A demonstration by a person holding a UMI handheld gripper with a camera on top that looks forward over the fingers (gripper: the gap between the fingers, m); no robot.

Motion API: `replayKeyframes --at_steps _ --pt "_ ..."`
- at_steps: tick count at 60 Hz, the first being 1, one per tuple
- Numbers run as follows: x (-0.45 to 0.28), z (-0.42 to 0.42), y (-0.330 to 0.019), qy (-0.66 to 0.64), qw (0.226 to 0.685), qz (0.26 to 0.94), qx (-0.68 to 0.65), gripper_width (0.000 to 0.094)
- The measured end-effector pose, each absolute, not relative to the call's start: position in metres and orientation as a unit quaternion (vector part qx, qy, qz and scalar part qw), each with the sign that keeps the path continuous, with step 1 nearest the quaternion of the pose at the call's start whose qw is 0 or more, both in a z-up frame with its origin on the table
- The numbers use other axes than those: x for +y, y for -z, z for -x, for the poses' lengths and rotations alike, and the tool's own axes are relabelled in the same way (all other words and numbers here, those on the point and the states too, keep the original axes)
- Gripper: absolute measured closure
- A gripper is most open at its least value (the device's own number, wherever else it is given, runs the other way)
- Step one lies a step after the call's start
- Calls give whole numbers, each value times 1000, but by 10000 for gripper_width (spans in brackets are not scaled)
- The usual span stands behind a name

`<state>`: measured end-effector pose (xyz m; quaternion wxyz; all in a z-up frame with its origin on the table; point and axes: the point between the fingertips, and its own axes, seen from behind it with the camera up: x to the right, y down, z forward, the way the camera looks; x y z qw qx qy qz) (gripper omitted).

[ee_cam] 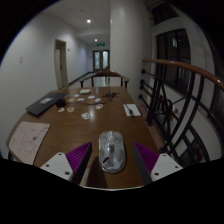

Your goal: Arrange mouse

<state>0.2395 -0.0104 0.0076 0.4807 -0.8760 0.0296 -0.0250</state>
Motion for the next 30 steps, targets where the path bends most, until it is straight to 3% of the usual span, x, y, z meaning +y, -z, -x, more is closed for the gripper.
replayKeyframes --at_steps 5,11,26,30 --pt "1 -239 9 25 462 886 30 172" --pt "9 -240 18 23 455 890 37 392" --pt "6 -242 15 26 462 885 45 576" --pt "3 -242 -12 34 483 872 66 584"
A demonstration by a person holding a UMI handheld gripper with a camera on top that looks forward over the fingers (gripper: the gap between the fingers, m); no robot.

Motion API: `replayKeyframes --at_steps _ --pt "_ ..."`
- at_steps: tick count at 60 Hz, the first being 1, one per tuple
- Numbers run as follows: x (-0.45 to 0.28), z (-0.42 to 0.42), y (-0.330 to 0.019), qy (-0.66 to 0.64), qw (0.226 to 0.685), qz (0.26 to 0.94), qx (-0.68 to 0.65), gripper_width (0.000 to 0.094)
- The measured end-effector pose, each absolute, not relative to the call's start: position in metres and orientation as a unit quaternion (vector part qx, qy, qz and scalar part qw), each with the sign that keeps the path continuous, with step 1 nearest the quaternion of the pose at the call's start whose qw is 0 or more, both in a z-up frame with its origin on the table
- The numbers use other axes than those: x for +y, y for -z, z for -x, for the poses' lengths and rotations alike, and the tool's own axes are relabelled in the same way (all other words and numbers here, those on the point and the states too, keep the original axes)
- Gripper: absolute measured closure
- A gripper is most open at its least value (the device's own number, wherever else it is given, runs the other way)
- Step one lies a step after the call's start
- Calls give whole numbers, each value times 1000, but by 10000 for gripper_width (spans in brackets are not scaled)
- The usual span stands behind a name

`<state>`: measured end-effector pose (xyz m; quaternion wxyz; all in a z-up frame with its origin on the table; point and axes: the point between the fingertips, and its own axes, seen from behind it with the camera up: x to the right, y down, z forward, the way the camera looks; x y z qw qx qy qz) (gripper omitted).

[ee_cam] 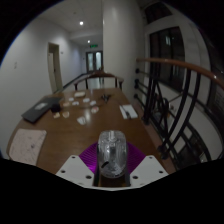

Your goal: Arrange mouse

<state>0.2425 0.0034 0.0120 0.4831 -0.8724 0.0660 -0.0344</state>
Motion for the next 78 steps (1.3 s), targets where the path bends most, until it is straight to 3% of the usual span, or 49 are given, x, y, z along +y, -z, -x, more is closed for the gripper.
replayKeyframes --at_steps 12,16,19,24,37,47,59,66,78 --pt "-4 -131 -168 -27 568 819 77 583" --pt "-6 -80 -201 -56 581 808 79 581" --pt "1 -38 -207 -69 583 806 72 580" --pt "3 22 -184 -75 570 817 46 582" --pt "-2 132 -36 -51 468 882 -22 584" --pt "-9 145 13 -24 438 898 -34 538" --pt "-7 142 11 -13 441 894 -83 403" --pt "-27 162 -7 -104 432 891 -92 63" --pt "-68 126 -51 -113 453 876 -117 86"
